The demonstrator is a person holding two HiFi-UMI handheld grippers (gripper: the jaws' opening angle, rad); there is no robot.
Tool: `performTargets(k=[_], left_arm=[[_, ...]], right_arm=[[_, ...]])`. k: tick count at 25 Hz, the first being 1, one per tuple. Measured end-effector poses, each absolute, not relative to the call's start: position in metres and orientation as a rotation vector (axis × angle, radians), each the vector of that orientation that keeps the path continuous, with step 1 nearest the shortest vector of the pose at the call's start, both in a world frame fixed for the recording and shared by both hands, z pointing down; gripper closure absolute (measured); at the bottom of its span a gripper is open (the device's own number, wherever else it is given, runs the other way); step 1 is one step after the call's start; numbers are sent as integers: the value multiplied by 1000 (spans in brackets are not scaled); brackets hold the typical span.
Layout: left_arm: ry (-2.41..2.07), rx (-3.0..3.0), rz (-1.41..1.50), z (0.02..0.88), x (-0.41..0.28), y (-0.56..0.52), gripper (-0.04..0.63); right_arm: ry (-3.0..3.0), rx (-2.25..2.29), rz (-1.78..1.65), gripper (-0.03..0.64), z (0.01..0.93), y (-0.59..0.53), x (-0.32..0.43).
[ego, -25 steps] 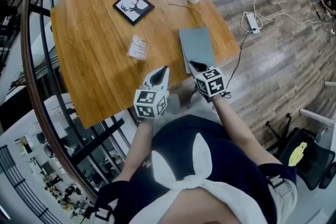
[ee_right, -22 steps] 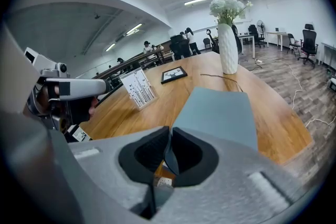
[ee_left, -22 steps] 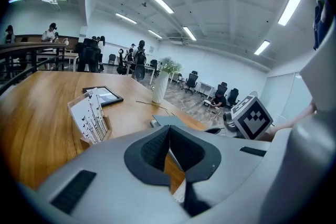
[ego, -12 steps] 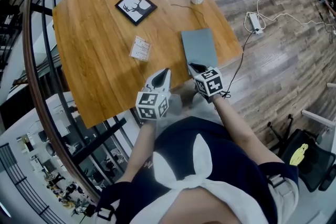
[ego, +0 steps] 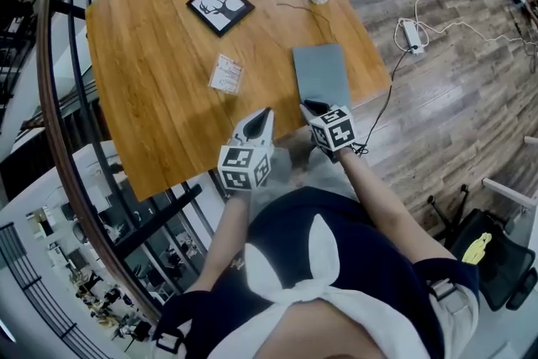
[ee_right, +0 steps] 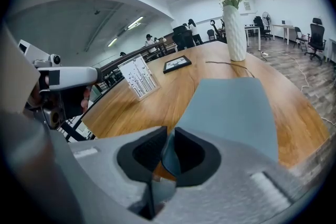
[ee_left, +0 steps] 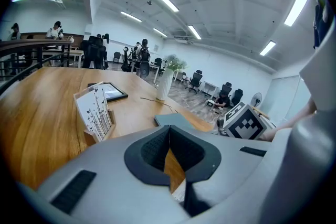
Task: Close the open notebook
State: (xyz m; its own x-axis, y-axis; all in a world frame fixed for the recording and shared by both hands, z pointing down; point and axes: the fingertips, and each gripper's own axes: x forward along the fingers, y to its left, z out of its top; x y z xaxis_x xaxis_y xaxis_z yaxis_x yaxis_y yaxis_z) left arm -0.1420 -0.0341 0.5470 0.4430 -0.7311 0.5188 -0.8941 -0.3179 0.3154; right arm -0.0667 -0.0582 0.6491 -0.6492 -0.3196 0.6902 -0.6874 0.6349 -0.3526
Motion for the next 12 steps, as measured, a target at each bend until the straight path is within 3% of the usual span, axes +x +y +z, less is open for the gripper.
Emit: performTargets(k=[12], left_arm=[[-1352, 2157, 379, 544, -139, -37, 577]], right_arm=[[-2362, 746, 822, 485, 627, -54, -68]])
